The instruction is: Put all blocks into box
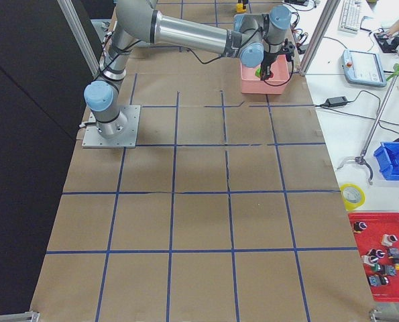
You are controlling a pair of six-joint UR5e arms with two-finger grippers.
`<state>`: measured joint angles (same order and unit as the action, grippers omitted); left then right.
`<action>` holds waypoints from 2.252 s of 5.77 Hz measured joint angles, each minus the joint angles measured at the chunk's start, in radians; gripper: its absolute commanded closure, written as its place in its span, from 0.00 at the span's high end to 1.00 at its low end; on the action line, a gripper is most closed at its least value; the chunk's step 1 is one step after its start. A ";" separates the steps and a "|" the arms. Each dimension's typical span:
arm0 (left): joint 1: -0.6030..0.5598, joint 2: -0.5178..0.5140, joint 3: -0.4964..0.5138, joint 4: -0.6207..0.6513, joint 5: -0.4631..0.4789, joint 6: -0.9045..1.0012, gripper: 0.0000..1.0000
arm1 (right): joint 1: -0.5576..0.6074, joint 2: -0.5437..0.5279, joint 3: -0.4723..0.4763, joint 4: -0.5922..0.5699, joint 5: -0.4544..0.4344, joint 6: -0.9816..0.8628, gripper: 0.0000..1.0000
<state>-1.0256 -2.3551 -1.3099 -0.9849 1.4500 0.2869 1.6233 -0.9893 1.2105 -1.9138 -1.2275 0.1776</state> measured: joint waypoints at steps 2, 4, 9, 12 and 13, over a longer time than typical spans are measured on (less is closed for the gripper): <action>0.003 0.000 -0.006 0.000 -0.004 0.007 0.71 | 0.099 0.081 -0.002 -0.188 0.049 0.209 0.81; 0.005 0.000 -0.006 0.000 0.002 0.030 0.47 | 0.116 0.108 -0.003 -0.236 0.046 0.237 1.00; -0.034 0.092 0.060 -0.062 0.031 0.062 0.38 | -0.008 -0.019 0.019 -0.014 -0.101 -0.190 1.00; -0.268 0.212 0.108 -0.196 0.036 -0.149 0.40 | -0.076 -0.251 0.062 0.402 -0.184 -0.285 1.00; -0.383 0.229 0.111 -0.207 0.037 -0.330 0.40 | -0.078 -0.342 0.125 0.438 -0.179 -0.283 1.00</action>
<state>-1.4091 -2.1262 -1.1992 -1.1917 1.4866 -0.0433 1.5456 -1.3318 1.3351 -1.4761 -1.4069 -0.1052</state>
